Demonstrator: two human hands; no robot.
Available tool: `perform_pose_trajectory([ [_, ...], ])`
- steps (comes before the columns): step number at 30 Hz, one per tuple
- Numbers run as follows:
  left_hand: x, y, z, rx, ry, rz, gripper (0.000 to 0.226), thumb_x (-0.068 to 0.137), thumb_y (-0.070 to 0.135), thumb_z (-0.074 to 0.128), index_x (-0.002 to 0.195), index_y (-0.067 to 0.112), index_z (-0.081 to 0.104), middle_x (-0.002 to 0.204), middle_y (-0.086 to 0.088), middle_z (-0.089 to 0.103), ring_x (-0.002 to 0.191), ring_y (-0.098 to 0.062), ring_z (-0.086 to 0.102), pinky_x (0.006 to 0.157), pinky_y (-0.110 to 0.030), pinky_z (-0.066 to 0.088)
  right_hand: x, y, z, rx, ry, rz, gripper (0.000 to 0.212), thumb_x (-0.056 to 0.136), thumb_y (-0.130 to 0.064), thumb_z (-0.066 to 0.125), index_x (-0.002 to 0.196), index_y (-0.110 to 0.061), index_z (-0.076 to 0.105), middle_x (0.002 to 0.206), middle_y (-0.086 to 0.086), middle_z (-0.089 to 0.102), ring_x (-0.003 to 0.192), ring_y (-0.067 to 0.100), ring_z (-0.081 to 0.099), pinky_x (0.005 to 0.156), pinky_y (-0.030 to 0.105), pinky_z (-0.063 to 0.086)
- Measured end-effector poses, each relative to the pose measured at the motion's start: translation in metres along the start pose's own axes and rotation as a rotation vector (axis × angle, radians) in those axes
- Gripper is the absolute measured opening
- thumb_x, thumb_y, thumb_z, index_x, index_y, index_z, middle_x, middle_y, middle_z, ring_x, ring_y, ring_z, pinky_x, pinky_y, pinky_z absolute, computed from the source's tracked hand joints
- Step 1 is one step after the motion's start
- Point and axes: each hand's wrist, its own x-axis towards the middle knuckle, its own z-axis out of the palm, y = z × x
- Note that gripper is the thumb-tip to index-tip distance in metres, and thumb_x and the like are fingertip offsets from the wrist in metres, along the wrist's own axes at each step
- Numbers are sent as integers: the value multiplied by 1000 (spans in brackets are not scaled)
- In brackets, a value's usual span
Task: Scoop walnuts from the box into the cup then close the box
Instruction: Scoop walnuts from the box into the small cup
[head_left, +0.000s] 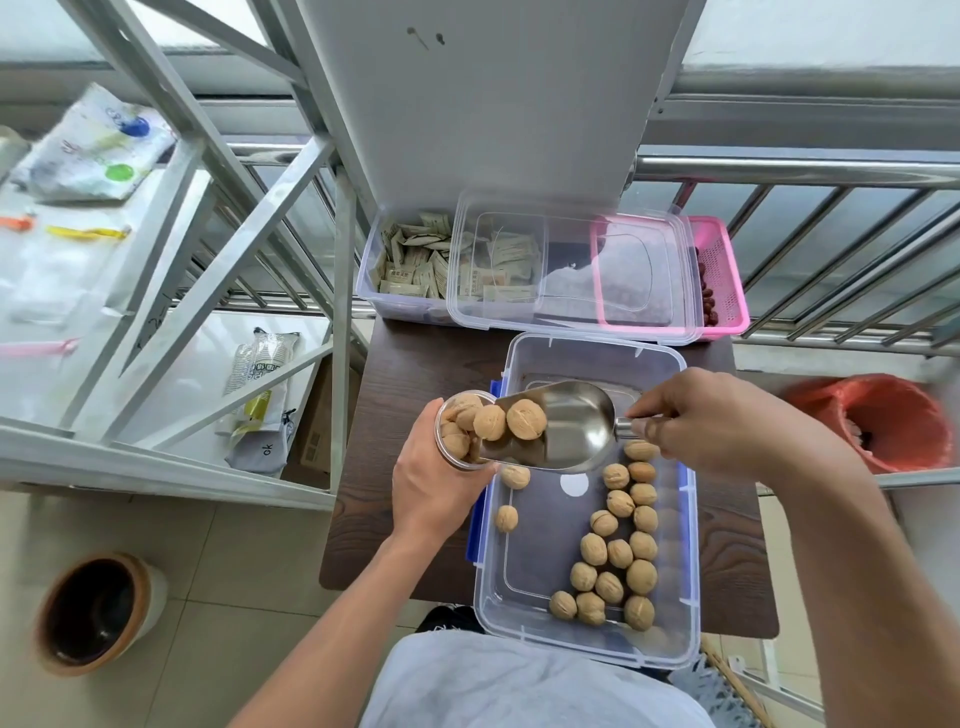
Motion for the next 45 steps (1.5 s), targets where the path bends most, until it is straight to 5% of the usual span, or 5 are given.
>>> perform_pose_trajectory([
  [8, 1, 5, 0, -2, -3, 7, 55, 67, 32, 91, 112, 37, 58, 103, 15, 69, 96, -6, 67, 83, -38, 56, -11, -8, -1, -120, 5, -9, 25, 94, -27, 54, 105, -33, 76, 98, 1, 75, 97, 24, 65, 87, 40, 55],
  [21, -2, 2, -2, -14, -3, -21, 70, 60, 39, 93, 121, 34, 58, 109, 16, 69, 102, -5, 66, 90, -32, 54, -11, 9, -6, -99, 50, 19, 21, 92, -30, 57, 98, -36, 76, 80, -10, 70, 80, 14, 62, 70, 30, 49],
  [32, -1, -2, -6, -17, -53, 26, 74, 62, 45, 93, 126, 34, 58, 116, 17, 69, 111, -6, 65, 94, -40, 54, -16, 11, 6, -82, 142, 20, 25, 92, -35, 55, 109, -38, 74, 107, -2, 75, 103, 24, 64, 87, 38, 53],
  [38, -1, 0, -6, -60, -35, 42, 70, 62, 34, 97, 122, 34, 60, 113, 18, 69, 108, -4, 66, 92, -31, 54, -20, 11, -2, -114, 170, 3, 24, 92, -34, 55, 106, -40, 74, 91, -6, 73, 89, 22, 64, 77, 34, 53],
  [45, 3, -11, -3, -87, -47, 8, 84, 59, 32, 99, 132, 30, 58, 122, 14, 69, 116, -7, 65, 100, -39, 53, -20, 16, -4, -79, 169, -7, 23, 92, -35, 58, 107, -39, 75, 91, -6, 71, 95, 22, 64, 83, 35, 52],
])
